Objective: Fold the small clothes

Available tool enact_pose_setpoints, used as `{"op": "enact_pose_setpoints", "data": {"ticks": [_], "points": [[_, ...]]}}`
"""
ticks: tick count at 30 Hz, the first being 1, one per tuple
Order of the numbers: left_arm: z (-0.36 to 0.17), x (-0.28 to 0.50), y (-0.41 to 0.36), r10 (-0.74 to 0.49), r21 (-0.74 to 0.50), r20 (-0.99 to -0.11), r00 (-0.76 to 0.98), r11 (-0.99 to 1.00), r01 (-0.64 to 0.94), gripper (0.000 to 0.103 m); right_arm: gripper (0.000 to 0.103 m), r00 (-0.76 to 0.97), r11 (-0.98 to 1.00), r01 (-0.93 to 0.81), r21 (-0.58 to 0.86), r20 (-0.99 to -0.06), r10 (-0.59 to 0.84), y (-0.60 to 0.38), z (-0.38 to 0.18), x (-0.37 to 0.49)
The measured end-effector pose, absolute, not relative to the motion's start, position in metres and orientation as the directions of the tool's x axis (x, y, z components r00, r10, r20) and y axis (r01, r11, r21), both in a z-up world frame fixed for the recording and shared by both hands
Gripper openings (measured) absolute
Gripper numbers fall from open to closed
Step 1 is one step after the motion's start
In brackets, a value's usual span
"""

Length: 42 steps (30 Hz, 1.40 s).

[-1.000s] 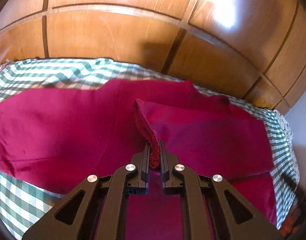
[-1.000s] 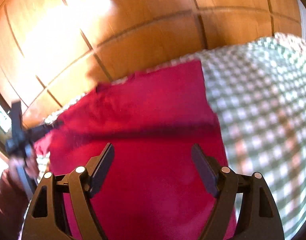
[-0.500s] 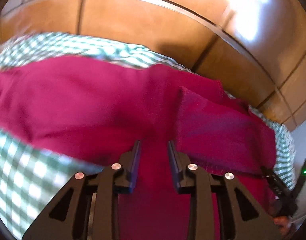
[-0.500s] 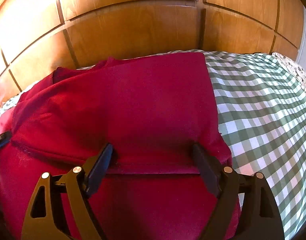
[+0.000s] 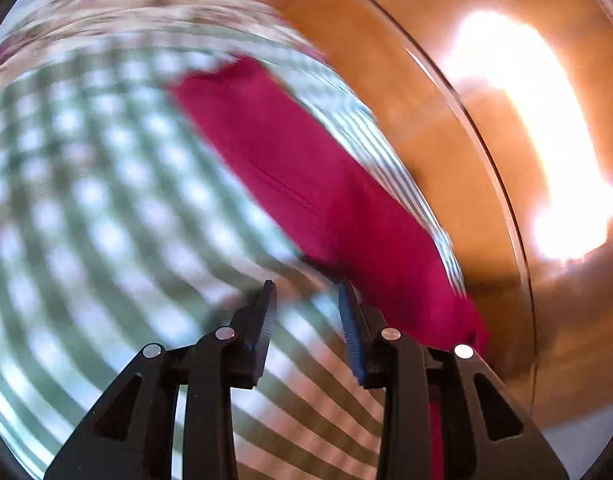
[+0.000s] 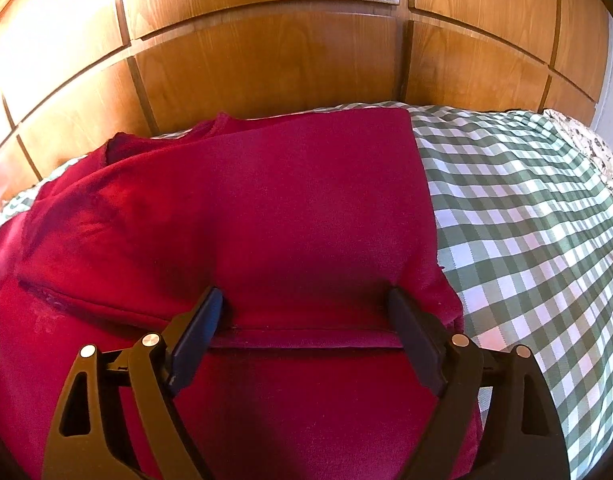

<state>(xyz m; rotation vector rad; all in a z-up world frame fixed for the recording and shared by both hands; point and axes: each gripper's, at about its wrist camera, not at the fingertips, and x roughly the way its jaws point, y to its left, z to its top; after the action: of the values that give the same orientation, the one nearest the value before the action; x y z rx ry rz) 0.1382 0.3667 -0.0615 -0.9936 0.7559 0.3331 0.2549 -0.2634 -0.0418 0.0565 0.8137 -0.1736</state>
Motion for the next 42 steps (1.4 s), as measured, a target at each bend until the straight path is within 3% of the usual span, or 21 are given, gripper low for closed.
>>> {"op": "enact_pose_setpoints", "data": {"ticks": [4, 15, 16, 17, 18, 23, 29, 33, 39, 42], "points": [[-0.065, 0.128, 0.432, 0.021, -0.637, -0.712, 0.702, 0.400, -0.659, 0.035, 0.086, 0.670, 0.982, 0.183, -0.039, -0.726, -0.154, -0.261, -0.042, 0.255], [-0.079, 0.173, 0.477, 0.008, -0.638, -0.727, 0.686, 0.359, -0.681, 0.035, 0.088, 0.661, 0.977, 0.196, -0.083, -0.725, -0.195, -0.257, -0.043, 0.258], [-0.078, 0.178, 0.475, 0.031, -0.616, -0.738, 0.674, 0.376, -0.692, 0.030, 0.088, 0.661, 0.977, 0.197, -0.084, -0.725, -0.195, -0.257, -0.043, 0.258], [-0.074, 0.179, 0.474, 0.049, -0.601, -0.744, 0.667, 0.390, -0.698, 0.014, 0.088, 0.661, 0.977, 0.197, -0.084, -0.724, -0.195, -0.257, -0.043, 0.258], [-0.072, 0.185, 0.472, 0.055, -0.585, -0.748, 0.661, 0.416, -0.697, 0.008, 0.088, 0.661, 0.977, 0.197, -0.085, -0.724, -0.196, -0.257, -0.043, 0.258], [-0.045, 0.201, 0.447, 0.052, -0.571, -0.720, 0.692, 0.522, -0.634, 0.006, 0.088, 0.664, 0.978, 0.197, -0.072, -0.724, -0.187, -0.259, -0.043, 0.257], [0.017, 0.225, 0.363, -0.088, -0.619, -0.591, 0.802, 0.687, -0.380, 0.006, 0.088, 0.667, 0.979, 0.196, -0.059, -0.724, -0.177, -0.261, -0.044, 0.256], [0.047, 0.240, 0.264, -0.238, -0.587, -0.533, 0.812, 0.795, -0.153, 0.006, 0.088, 0.669, 0.979, 0.196, -0.055, -0.722, -0.174, -0.261, -0.044, 0.256], [0.020, 0.255, 0.121, -0.407, -0.493, -0.597, 0.691, 0.866, 0.084, 0.008, 0.088, 0.671, 0.980, 0.195, -0.051, -0.721, -0.171, -0.262, -0.044, 0.255], [-0.007, 0.254, 0.082, -0.403, -0.430, -0.664, 0.630, 0.895, 0.120, 0.022, 0.088, 0.673, 0.980, 0.193, -0.043, -0.721, -0.164, -0.262, -0.044, 0.255]]}}
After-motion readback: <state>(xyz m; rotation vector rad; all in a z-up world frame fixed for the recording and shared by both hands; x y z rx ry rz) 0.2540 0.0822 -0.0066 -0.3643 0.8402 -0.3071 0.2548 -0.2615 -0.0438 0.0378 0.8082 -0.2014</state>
